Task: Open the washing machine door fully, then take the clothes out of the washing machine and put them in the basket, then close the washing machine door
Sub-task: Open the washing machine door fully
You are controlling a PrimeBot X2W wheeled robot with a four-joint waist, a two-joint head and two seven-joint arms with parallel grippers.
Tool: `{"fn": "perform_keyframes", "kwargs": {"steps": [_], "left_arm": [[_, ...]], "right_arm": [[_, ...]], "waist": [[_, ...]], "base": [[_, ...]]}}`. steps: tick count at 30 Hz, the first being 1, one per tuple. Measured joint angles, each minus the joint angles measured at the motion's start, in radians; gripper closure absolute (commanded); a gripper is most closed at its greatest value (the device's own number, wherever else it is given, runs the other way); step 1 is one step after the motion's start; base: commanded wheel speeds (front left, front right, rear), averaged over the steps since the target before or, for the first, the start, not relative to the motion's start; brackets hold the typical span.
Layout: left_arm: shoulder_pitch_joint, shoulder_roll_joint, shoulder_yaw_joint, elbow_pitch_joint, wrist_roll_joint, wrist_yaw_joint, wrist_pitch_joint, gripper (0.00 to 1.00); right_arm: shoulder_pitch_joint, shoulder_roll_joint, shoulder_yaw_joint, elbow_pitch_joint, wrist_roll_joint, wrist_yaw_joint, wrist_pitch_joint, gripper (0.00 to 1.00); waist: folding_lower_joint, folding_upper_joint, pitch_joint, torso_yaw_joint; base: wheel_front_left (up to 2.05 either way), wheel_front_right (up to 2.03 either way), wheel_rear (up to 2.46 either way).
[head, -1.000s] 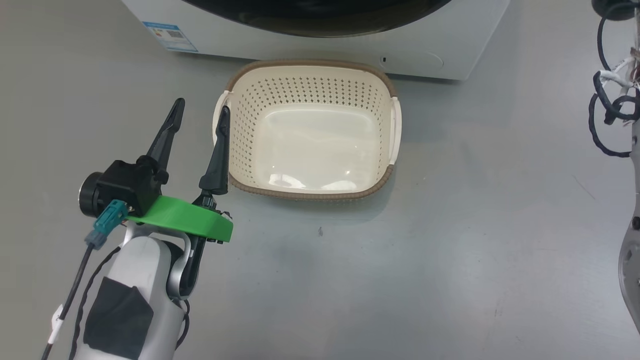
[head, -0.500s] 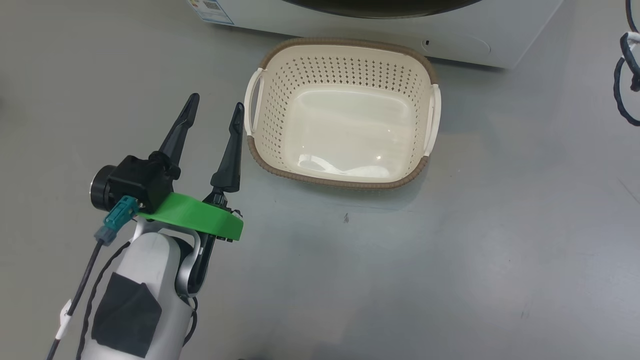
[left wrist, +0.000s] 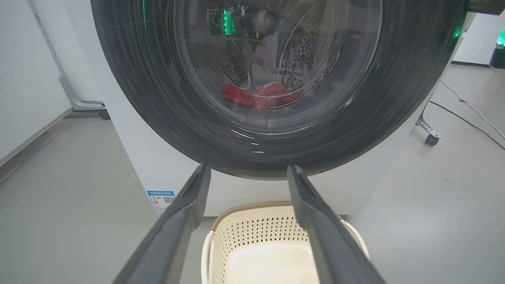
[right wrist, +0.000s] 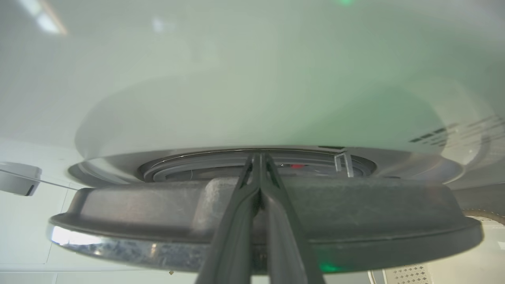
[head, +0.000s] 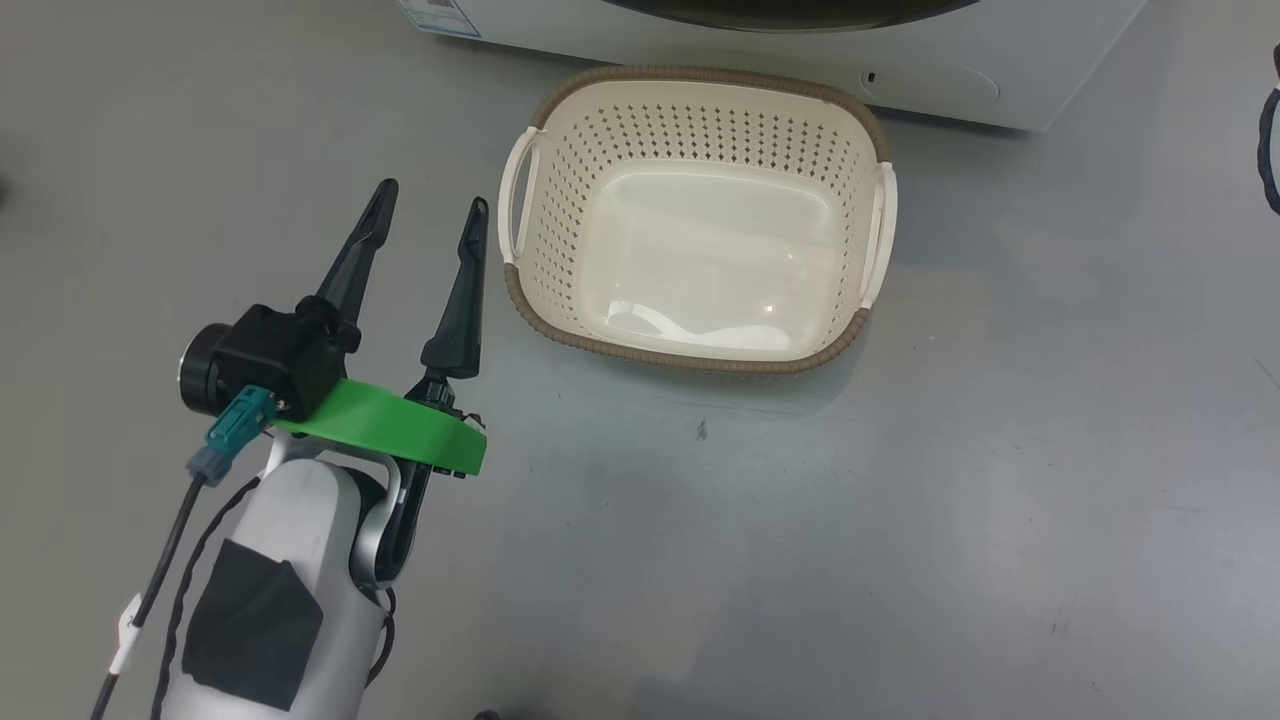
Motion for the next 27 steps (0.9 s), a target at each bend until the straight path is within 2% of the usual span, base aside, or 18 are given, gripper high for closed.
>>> {"fn": "perform_keyframes", "kwargs": {"steps": [14, 20, 27], "left_arm": [[-0.004, 0.0, -0.001, 0.001, 0.0, 0.0, 0.0, 0.0], [-0.004, 0.0, 0.004, 0.002, 0.0, 0.002, 0.0, 0.0], [-0.004, -0.001, 0.006, 0.011, 0.0, 0.006, 0.0, 0.0]], "right_arm": [[-0.008, -0.004, 0.006, 0.053, 0.069, 0.032, 0.146, 1.0], [0.007, 0.008, 0.008, 0.062, 0.105, 0.069, 0.2, 1.0], [0.056, 0.038, 0.024, 0.076, 0.125, 0.095, 0.273, 1.0]], "waist": [[0.0, 0.0, -0.01, -0.014], [0.0, 0.0, -0.019, -0.023], [0.0, 0.0, -0.04, -0.041]], "base": [[0.0, 0.0, 0.0], [0.0, 0.0, 0.0], [0.0, 0.0, 0.0]]}}
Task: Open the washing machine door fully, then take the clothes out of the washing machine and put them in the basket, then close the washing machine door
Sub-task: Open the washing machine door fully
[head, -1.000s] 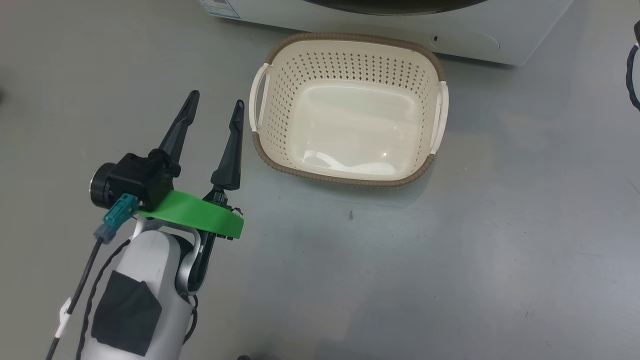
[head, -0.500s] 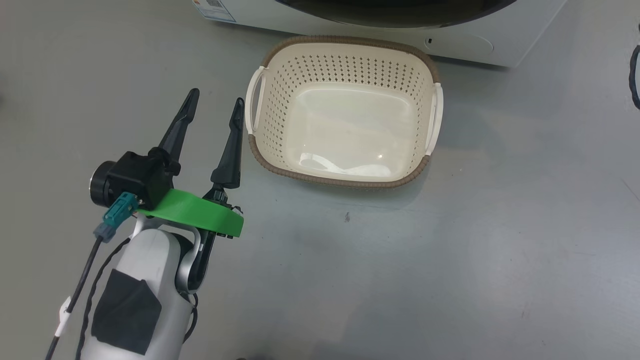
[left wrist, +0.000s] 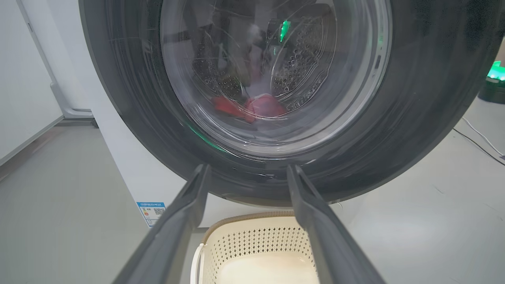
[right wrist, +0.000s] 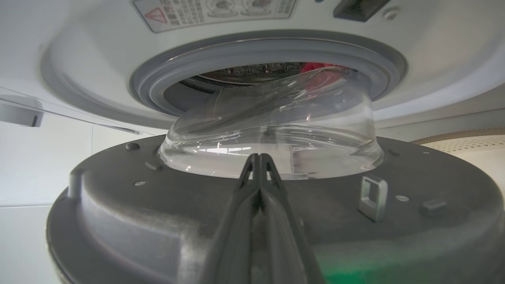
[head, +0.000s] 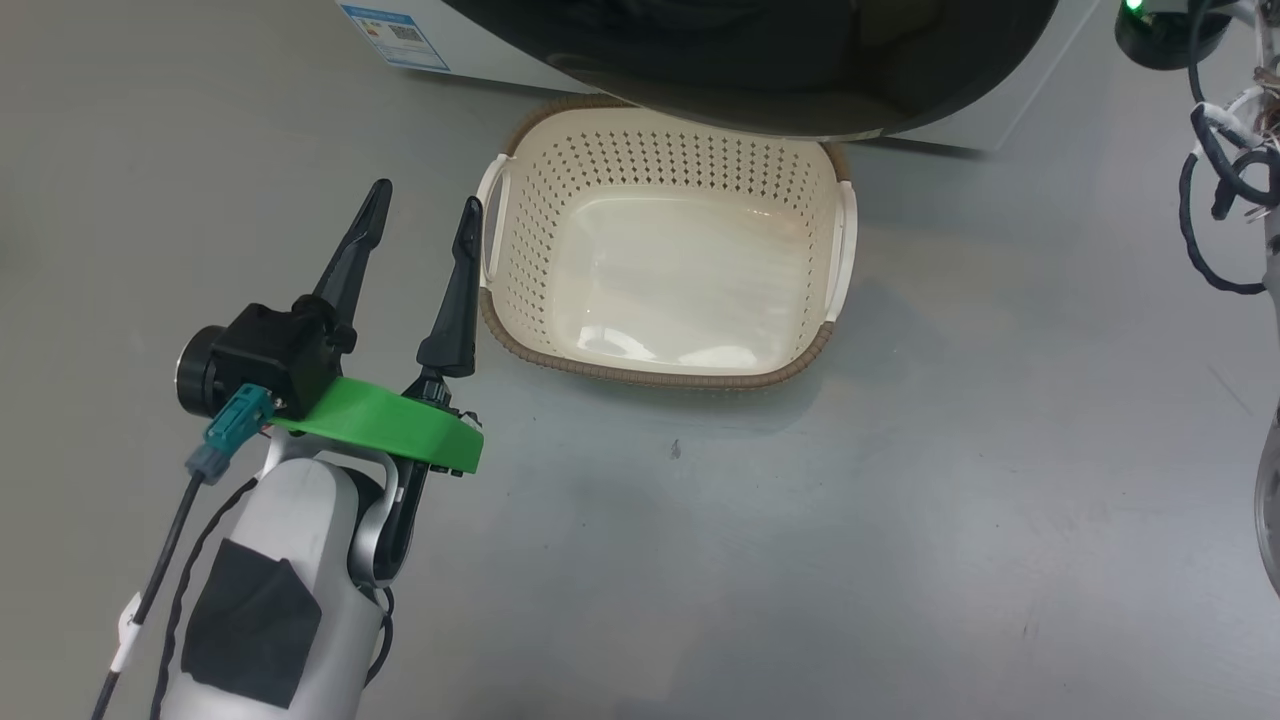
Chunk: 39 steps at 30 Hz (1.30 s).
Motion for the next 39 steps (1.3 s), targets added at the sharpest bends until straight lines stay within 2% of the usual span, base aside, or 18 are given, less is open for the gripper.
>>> {"fn": "perform_keyframes", "kwargs": {"steps": [6, 22, 39], "left_arm": [[0.001, 0.0, 0.0, 0.016, 0.005, 0.002, 0.0, 0.0], [0.034, 0.0, -0.001, 0.06, 0.025, 0.002, 0.0, 0.0], [0.094, 0.001, -0.033, 0.122, 0.016, 0.002, 0.0, 0.0]], "right_arm": [[0.04, 0.017, 0.013, -0.001, 0.029, 0.026, 0.058, 1.0], [0.169, 0.072, 0.039, -0.054, 0.114, 0.058, 0.205, 1.0], [0.347, 0.085, 0.092, -0.121, 0.163, 0.061, 0.305, 1.0]], "waist": [[0.0, 0.0, -0.021, -0.015], [0.0, 0.0, -0.09, -0.04], [0.0, 0.0, -0.193, -0.002]], "base": [[0.0, 0.0, 0.0], [0.0, 0.0, 0.0], [0.0, 0.0, 0.0]]}}
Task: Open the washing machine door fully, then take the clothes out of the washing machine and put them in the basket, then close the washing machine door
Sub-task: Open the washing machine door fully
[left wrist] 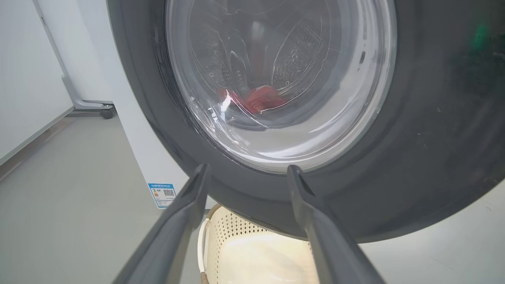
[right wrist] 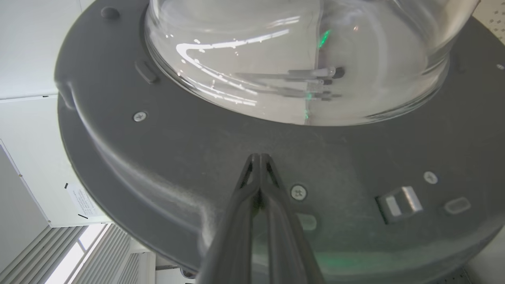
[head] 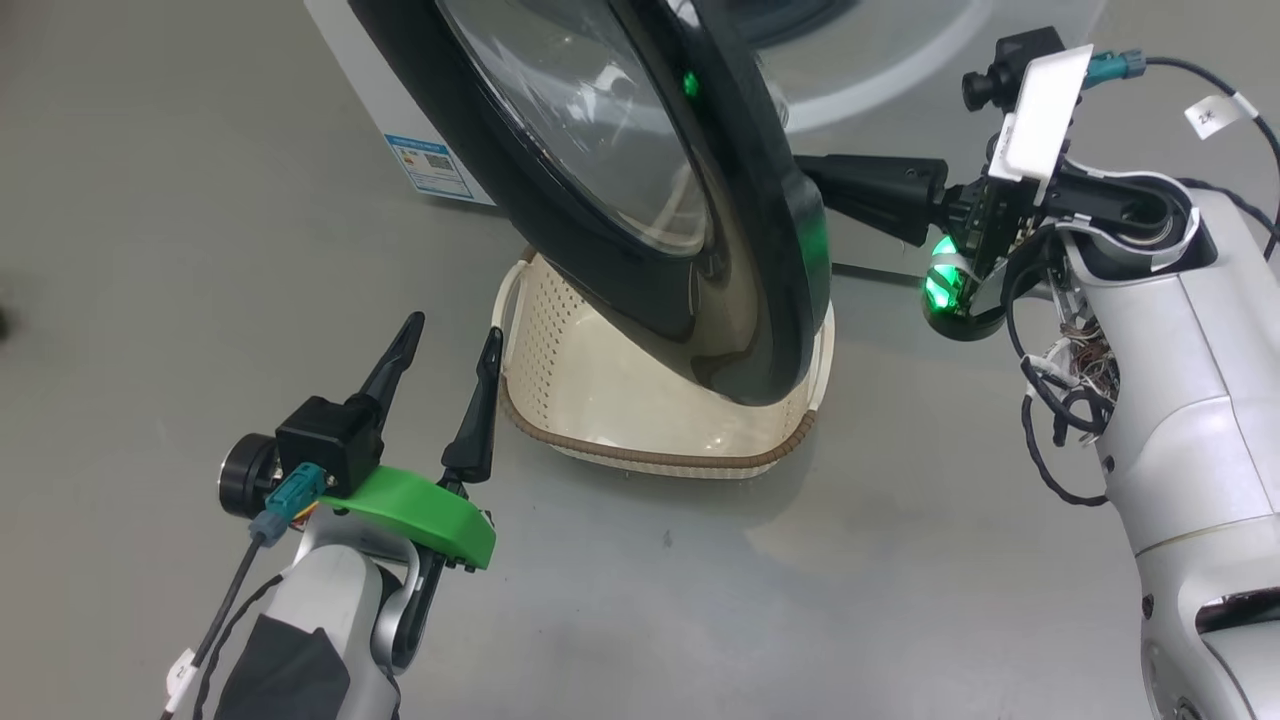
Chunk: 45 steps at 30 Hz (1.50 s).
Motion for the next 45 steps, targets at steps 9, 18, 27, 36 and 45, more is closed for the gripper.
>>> {"fn": "perform_keyframes", "kwargs": {"steps": [9, 18, 27, 36, 45], "left_arm": [[0.022, 0.0, -0.021, 0.021, -0.026, 0.0, 0.0, 0.0], [0.051, 0.0, -0.036, 0.037, -0.041, 0.009, 0.0, 0.0], [0.058, 0.001, -0.051, 0.053, -0.05, 0.011, 0.0, 0.0], [0.093, 0.003, -0.028, 0.052, -0.051, 0.035, 0.0, 0.0], [0.099, 0.003, -0.015, 0.03, -0.051, 0.037, 0.0, 0.0]], "right_arm": [[0.08, 0.008, 0.042, -0.029, 0.013, 0.001, 0.023, 1.0], [0.151, 0.017, 0.084, -0.05, 0.028, 0.006, 0.022, 1.0], [0.206, 0.017, 0.133, -0.076, 0.073, 0.006, -0.024, 1.0], [0.222, 0.022, 0.242, -0.115, 0.135, 0.006, -0.09, 1.0], [0.222, 0.02, 0.306, -0.126, 0.144, 0.006, -0.149, 1.0]], "waist": [[0.0, 0.0, -0.037, 0.064], [0.0, 0.0, -0.075, 0.136], [0.0, 0.0, -0.109, 0.204], [0.0, 0.0, -0.139, 0.252], [0.0, 0.0, -0.138, 0.257]], "base": [[0.0, 0.0, 0.0], [0.0, 0.0, 0.0], [0.0, 0.0, 0.0], [0.0, 0.0, 0.0], [0.0, 0.0, 0.0]]}}
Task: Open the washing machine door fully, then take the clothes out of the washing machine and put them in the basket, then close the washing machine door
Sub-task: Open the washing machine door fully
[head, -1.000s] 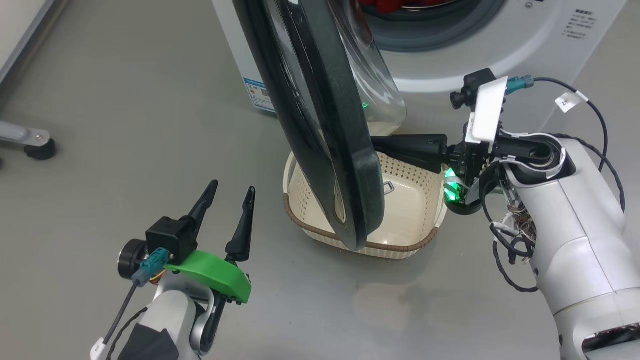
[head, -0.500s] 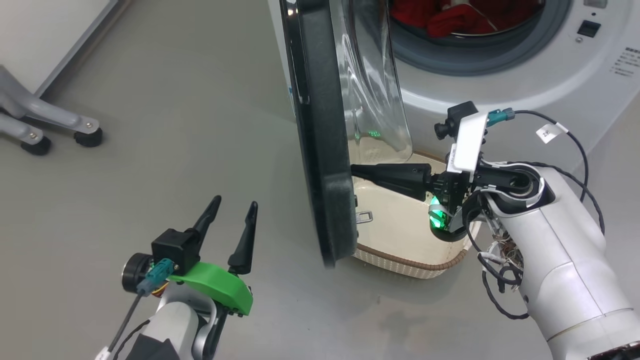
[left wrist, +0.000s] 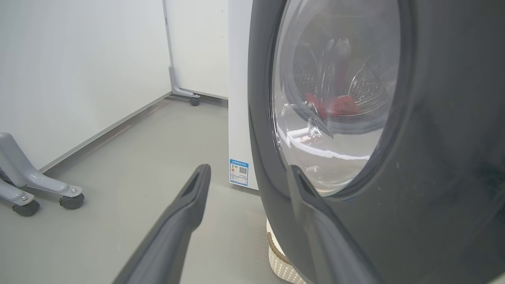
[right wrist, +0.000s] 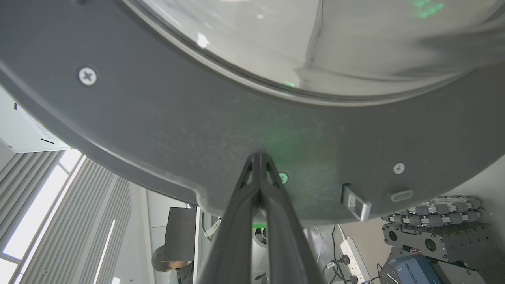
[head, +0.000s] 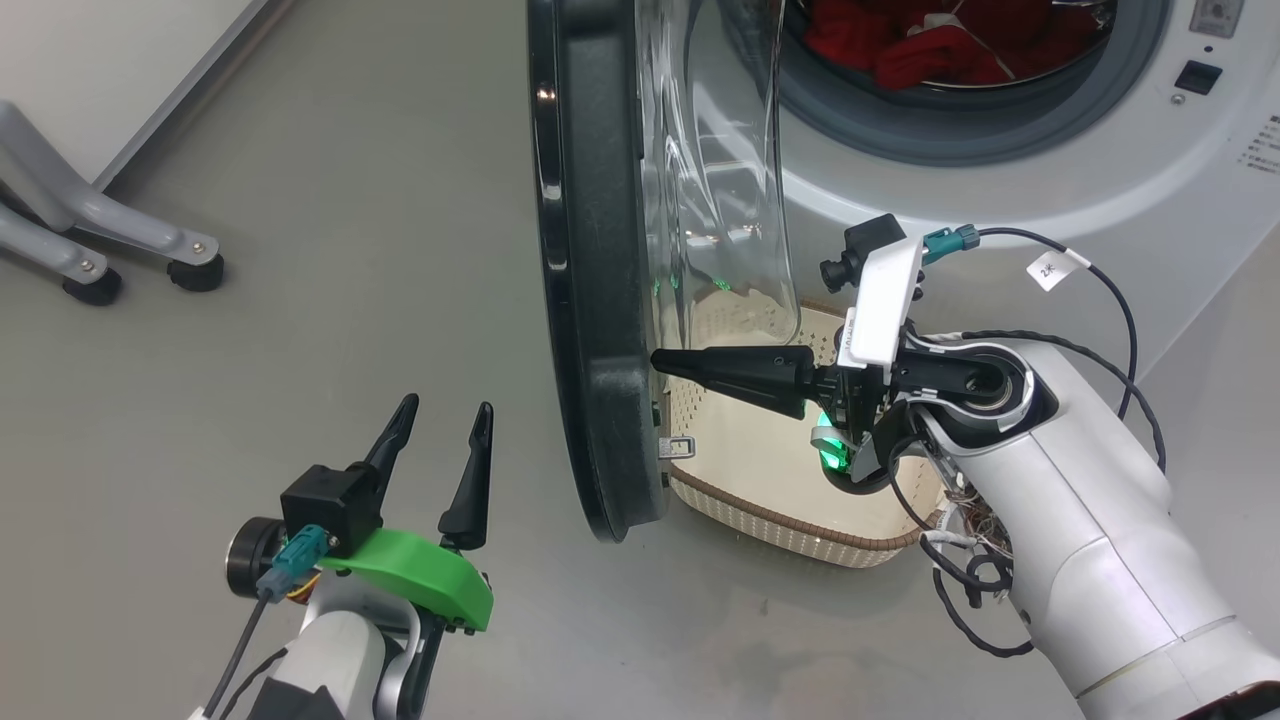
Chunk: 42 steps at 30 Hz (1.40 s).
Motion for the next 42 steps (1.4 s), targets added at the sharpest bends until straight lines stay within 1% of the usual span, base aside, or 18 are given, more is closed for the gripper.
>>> {"fn": "perform_keyframes", "kwargs": {"steps": [6, 11, 18, 19, 20, 21, 22, 30, 34, 37, 42], "left_arm": [[0.012, 0.0, 0.003, -0.002, 0.0, 0.004, 0.0, 0.0], [0.012, 0.0, 0.004, -0.002, 0.0, 0.004, 0.0, 0.0], [0.014, 0.0, 0.005, -0.002, -0.001, 0.007, 0.0, 0.0], [0.014, 0.0, 0.005, -0.001, -0.001, 0.007, 0.0, 0.0], [0.014, 0.0, 0.005, 0.001, -0.002, 0.007, 0.0, 0.0], [0.014, 0.0, 0.005, 0.001, -0.002, 0.007, 0.0, 0.0], [0.014, 0.0, 0.006, 0.001, -0.002, 0.007, 0.0, 0.0], [0.027, 0.001, 0.024, 0.007, -0.002, 0.007, 0.0, 0.0], [0.033, 0.006, 0.036, 0.007, -0.002, 0.007, 0.0, 0.0], [0.034, 0.009, 0.043, 0.007, -0.002, 0.016, 0.0, 0.0], [0.034, 0.015, 0.054, 0.009, -0.002, 0.017, 0.0, 0.0]], "right_arm": [[0.003, 0.0, 0.014, 0.0, 0.019, 0.0, -0.026, 1.0], [0.03, 0.002, -0.002, -0.02, 0.033, 0.0, -0.07, 1.0], [0.104, 0.004, -0.084, -0.067, 0.037, 0.0, -0.154, 1.0], [0.116, 0.004, -0.099, -0.076, 0.037, 0.0, -0.17, 0.98], [0.13, 0.004, -0.114, -0.086, 0.034, 0.0, -0.188, 0.7], [0.145, 0.004, -0.131, -0.1, 0.034, 0.0, -0.208, 0.54], [0.159, 0.005, -0.148, -0.112, 0.034, 0.0, -0.226, 0.0], [0.295, -0.009, -0.207, -0.172, -0.045, 0.0, -0.372, 0.0], [0.356, -0.031, -0.213, -0.196, -0.116, 0.0, -0.446, 0.0], [0.393, -0.059, -0.195, -0.207, -0.223, 0.0, -0.514, 0.0], [0.43, -0.11, -0.171, -0.21, -0.412, 0.0, -0.662, 0.0]], "waist": [[0.0, 0.0, -0.003, -0.001], [0.0, 0.0, -0.006, -0.004], [0.0, 0.0, -0.016, -0.012], [0.0, 0.0, -0.018, -0.013], [0.0001, 0.0, -0.021, -0.014], [0.0, 0.0, -0.023, -0.016], [0.0001, 0.0, -0.025, -0.017], [0.0, 0.0, -0.04, -0.036], [0.0, 0.0, -0.042, -0.05], [0.0, 0.0, -0.044, -0.061], [0.0, 0.0, -0.046, -0.08]], "base": [[0.0, 0.0, 0.0], [0.0, 0.0, 0.0], [0.0, 0.0, 0.0], [0.0, 0.0, 0.0], [0.0, 0.0, 0.0], [0.0, 0.0, 0.0], [0.0, 0.0, 0.0], [0.0, 0.0, 0.0], [0.0, 0.0, 0.0], [0.0, 0.0, 0.0], [0.0, 0.0, 0.0]]}}
